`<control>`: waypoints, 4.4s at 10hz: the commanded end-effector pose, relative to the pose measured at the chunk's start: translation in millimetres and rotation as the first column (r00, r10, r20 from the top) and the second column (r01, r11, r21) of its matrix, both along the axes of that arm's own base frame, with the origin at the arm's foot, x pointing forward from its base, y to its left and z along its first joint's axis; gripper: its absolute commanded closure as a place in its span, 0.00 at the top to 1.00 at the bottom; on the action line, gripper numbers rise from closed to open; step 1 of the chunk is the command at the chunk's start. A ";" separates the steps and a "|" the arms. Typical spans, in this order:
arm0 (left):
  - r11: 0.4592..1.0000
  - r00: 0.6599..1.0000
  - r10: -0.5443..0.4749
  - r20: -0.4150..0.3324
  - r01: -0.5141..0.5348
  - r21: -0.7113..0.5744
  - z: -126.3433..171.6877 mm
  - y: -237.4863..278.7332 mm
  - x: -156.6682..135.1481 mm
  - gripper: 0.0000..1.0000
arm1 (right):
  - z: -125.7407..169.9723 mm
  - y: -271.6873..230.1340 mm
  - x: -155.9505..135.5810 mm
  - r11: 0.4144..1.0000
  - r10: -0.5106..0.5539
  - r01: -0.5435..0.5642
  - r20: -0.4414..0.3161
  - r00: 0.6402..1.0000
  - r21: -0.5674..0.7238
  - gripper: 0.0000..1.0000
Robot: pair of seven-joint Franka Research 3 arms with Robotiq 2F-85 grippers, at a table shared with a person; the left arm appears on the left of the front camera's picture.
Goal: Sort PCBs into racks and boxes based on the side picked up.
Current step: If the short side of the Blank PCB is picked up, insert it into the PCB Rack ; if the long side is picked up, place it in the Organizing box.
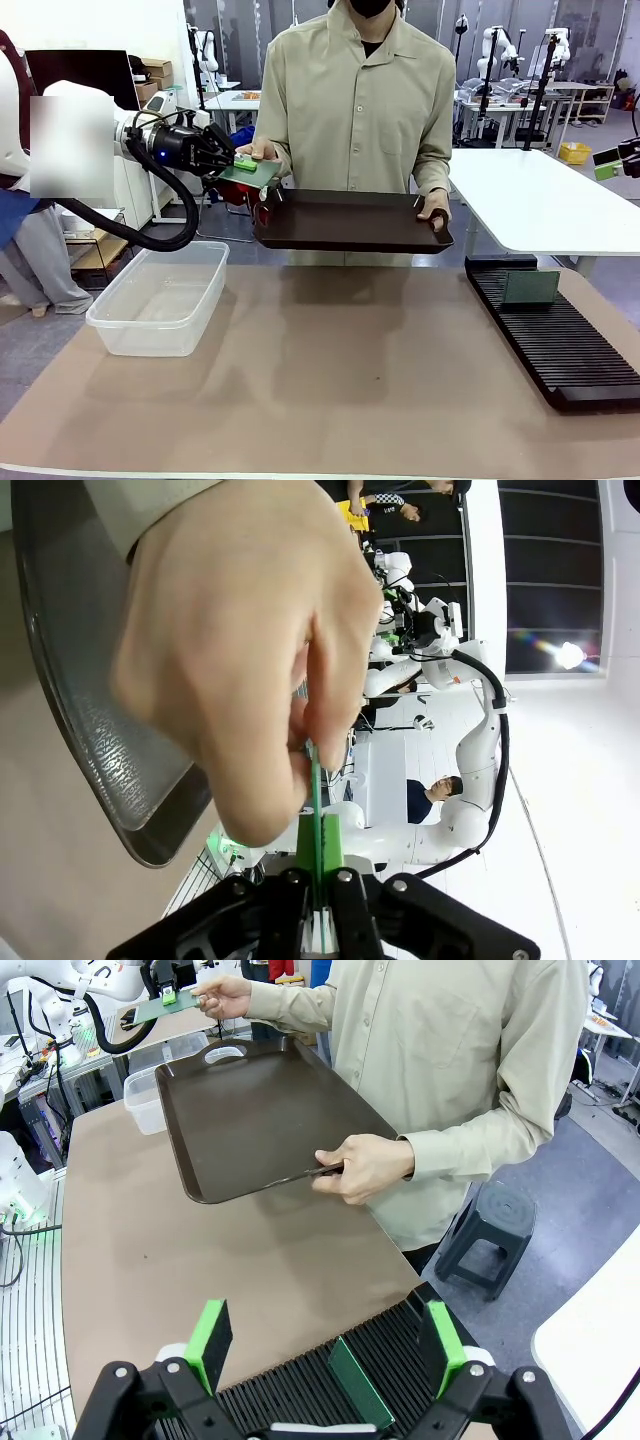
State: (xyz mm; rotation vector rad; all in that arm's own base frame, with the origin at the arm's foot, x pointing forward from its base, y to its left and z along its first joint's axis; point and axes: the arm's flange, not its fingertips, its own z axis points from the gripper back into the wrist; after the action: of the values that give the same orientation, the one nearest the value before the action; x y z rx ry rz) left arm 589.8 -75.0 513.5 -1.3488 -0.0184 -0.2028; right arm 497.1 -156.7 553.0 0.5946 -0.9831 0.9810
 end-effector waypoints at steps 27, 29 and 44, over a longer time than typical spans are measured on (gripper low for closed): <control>0.805 0.954 0.294 0.063 -0.282 0.522 -23.0 40.5 -39.7 0.03 | -0.6 0.7 0.5 1.000 -0.006 0.006 0.001 1.000 -0.002 1.00; 0.763 0.938 0.342 0.053 -0.310 0.567 -41.0 49.2 -32.6 0.03 | -0.6 0.7 0.5 1.000 -0.006 0.006 0.001 1.000 -0.002 1.00; 0.616 0.963 0.270 -0.011 -0.164 0.770 -114.8 99.3 -4.1 0.03 | -0.6 0.7 0.5 1.000 -0.006 0.006 0.001 1.000 -0.002 1.00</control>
State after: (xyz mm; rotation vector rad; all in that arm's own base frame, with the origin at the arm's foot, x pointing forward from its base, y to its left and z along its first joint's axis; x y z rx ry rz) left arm 574.6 23.0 398.1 -0.5080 -0.0128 0.0827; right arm 497.1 -156.9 553.1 0.5943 -0.9832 0.9808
